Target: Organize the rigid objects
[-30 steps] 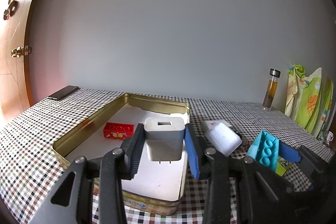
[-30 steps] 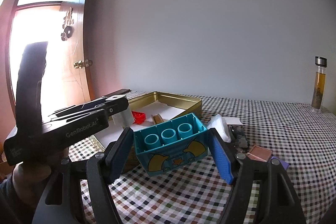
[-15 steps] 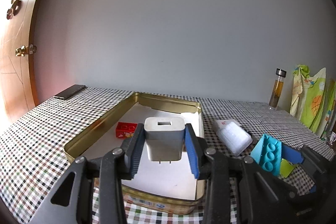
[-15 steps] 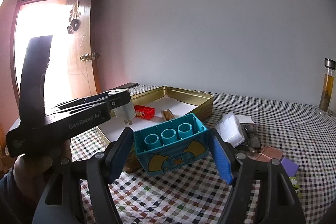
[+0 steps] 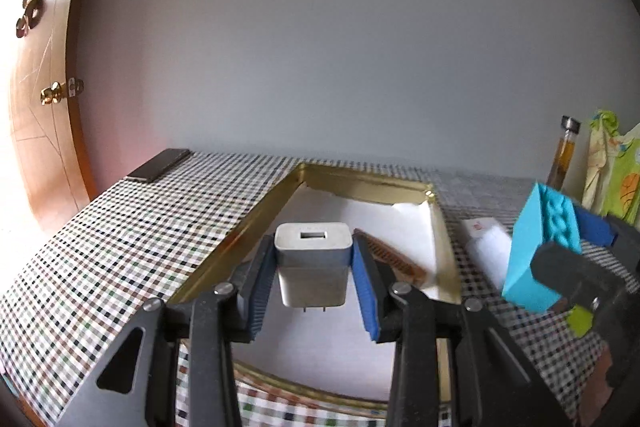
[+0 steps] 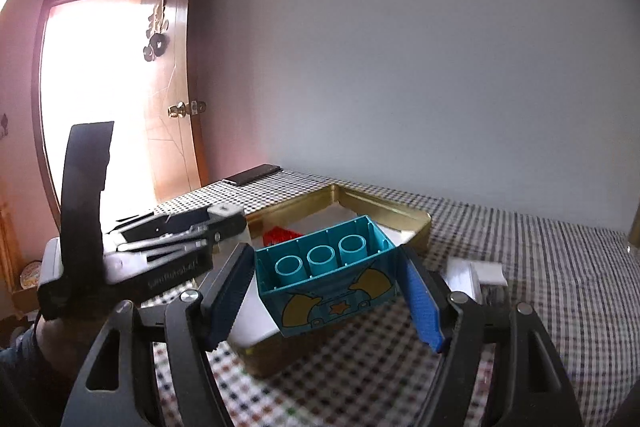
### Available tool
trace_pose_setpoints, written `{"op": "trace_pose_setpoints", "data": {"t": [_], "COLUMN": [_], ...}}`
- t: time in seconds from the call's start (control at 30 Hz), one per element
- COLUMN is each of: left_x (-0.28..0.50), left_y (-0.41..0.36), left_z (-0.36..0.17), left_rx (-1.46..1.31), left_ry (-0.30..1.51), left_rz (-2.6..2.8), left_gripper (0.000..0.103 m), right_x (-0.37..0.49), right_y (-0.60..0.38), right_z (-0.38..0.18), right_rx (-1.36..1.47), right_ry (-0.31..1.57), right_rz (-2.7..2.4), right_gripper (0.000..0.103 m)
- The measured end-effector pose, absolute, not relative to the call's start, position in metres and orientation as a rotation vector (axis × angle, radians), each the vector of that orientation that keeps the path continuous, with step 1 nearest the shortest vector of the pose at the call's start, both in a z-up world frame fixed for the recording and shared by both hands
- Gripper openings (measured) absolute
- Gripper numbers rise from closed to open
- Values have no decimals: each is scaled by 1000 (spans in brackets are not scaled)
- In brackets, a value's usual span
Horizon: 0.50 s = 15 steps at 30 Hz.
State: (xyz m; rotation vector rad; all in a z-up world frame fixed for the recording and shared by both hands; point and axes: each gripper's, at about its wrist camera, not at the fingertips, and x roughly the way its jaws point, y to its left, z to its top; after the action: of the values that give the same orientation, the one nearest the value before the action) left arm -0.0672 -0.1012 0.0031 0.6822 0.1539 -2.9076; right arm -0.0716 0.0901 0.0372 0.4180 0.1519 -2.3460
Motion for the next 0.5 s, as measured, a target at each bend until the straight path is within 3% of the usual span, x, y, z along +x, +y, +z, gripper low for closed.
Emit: {"op": "trace_pose_setpoints", "data": {"t": [0.5], "left_x": [-106], "left_y": [-114], "left_z": [-8], "left_rx": [860], "left_ry": [31], "left_rz": [-2808], "left_gripper": [37], "right_x": [-139], "right_y": [27], "right_z": [17], "right_rx": [624], "right_ry": [191], "right_rz": [-2278], "right_gripper": [74]}}
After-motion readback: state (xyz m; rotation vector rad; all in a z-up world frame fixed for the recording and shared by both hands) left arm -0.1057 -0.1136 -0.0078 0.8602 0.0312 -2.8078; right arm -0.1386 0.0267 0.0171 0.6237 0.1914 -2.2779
